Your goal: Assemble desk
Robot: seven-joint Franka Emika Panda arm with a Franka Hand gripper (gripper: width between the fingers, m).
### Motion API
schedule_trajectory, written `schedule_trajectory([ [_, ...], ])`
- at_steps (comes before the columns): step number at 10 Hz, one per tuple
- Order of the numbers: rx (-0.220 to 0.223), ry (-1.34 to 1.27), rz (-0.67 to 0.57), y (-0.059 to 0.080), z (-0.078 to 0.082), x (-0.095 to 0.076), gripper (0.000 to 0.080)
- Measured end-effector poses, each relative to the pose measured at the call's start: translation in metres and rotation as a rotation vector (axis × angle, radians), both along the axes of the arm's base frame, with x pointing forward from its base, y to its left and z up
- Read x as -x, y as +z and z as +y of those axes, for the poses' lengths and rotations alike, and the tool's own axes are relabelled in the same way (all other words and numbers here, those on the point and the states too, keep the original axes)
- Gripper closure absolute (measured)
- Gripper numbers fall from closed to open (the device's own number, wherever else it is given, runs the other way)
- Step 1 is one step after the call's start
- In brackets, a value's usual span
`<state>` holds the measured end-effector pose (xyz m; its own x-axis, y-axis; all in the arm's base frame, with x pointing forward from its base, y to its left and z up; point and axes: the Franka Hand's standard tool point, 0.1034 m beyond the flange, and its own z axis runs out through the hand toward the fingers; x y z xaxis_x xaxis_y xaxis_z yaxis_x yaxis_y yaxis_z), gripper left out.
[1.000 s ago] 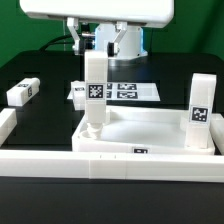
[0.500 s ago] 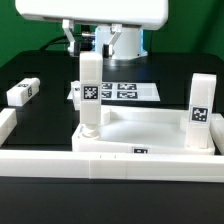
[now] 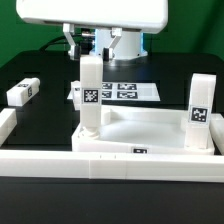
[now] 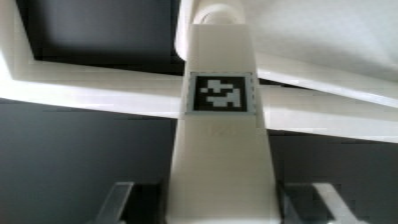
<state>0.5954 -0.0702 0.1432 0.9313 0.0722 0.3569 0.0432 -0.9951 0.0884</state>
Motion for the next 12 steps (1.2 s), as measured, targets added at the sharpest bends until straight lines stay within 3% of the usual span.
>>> schedule_trajectory([
  [3, 0.001, 0.001, 0.006, -0.0055, 0.0007, 0.0012, 0.0509],
  [8, 0.044, 0.011, -0.146, -0.0072, 0.0023, 0.0010, 0.0509],
  [12, 0.052, 0.009, -0.172, -0.0075, -0.0003, 0.0003, 0.0509],
])
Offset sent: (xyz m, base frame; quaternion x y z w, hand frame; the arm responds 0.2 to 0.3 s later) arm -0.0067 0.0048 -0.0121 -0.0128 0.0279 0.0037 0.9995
